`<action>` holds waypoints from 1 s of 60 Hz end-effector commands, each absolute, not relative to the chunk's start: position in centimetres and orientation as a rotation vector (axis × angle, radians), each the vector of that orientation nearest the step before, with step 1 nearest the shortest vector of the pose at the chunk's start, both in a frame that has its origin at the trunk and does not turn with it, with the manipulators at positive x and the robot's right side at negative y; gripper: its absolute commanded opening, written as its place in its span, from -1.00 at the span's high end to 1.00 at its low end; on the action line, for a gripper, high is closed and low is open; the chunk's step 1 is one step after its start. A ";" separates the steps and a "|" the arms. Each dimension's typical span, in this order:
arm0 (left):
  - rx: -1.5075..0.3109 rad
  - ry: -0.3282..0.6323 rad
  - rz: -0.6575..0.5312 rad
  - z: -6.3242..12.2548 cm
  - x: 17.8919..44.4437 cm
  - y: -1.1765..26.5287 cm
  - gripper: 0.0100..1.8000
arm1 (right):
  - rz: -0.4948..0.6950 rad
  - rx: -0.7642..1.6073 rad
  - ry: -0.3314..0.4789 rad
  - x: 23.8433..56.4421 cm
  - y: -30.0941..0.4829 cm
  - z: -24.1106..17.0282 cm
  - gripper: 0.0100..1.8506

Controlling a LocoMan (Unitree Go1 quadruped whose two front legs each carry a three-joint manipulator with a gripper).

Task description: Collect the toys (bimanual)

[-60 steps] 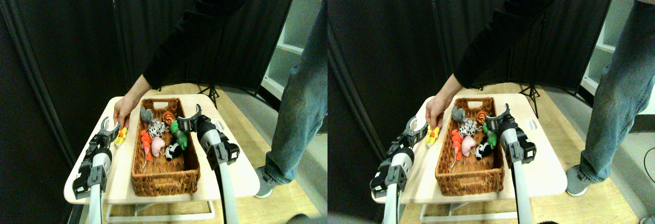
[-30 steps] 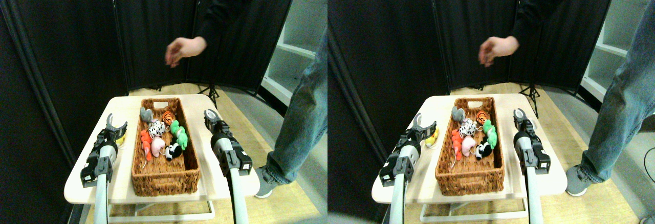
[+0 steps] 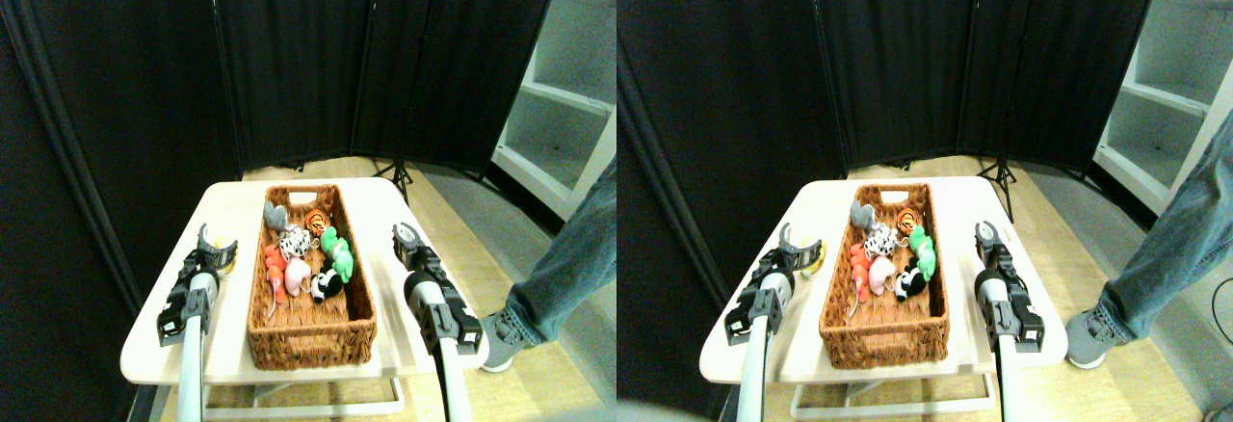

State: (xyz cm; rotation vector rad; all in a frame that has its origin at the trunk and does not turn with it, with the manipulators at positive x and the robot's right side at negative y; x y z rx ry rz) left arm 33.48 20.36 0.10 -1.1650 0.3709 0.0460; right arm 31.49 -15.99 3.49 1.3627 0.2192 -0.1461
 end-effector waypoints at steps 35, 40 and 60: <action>-1.180 0.390 0.066 -1.8 35.3 20.2 0.26 | -0.129 1.418 0.233 31.5 -13.9 3.5 1.00; -1.183 0.388 0.061 -1.8 35.7 20.0 0.22 | -0.125 1.419 0.235 31.4 -13.8 3.6 1.00; -1.200 0.395 0.100 -2.8 36.9 19.9 0.30 | -0.145 1.452 0.197 30.7 -14.1 3.9 1.00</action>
